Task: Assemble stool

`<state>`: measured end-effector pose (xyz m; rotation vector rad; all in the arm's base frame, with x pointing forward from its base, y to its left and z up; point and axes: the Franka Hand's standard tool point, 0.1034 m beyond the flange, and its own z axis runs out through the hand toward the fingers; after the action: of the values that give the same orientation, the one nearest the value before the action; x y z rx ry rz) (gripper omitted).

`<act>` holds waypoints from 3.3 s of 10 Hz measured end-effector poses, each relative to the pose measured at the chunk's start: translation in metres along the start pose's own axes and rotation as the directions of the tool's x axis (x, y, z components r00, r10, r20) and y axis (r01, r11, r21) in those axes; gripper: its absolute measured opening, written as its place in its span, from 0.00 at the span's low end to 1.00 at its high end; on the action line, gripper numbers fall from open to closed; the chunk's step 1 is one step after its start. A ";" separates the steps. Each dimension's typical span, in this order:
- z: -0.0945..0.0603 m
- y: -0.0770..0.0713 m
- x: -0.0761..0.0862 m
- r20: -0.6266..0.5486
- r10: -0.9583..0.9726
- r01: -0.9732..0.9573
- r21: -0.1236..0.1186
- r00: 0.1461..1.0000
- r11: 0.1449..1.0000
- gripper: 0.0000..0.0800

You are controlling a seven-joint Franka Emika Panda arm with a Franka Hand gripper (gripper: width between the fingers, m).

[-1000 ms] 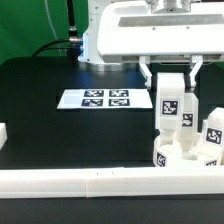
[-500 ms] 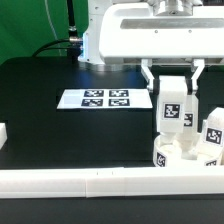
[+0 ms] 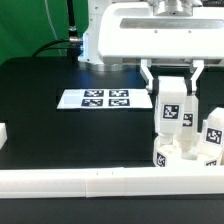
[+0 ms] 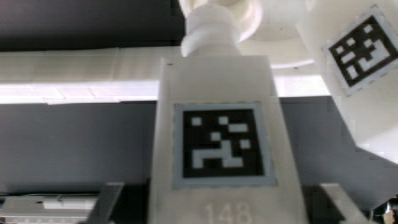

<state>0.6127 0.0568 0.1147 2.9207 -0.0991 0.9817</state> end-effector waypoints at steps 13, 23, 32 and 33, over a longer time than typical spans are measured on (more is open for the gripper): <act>0.017 -0.009 -0.006 0.008 -0.037 0.037 0.001 0.999 0.999 0.42; 0.023 -0.010 -0.016 0.024 -0.046 0.046 -0.001 0.999 0.999 0.70; -0.005 -0.003 0.015 0.138 0.017 -0.023 0.039 0.990 0.999 0.81; -0.005 -0.003 0.015 0.137 0.018 -0.024 0.039 0.990 0.999 0.81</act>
Offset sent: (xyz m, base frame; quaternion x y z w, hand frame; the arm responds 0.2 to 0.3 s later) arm 0.0138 0.0128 -0.0062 0.0211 0.0046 0.0093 0.9997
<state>0.6217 0.0590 0.1278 3.0277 -0.1175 0.7938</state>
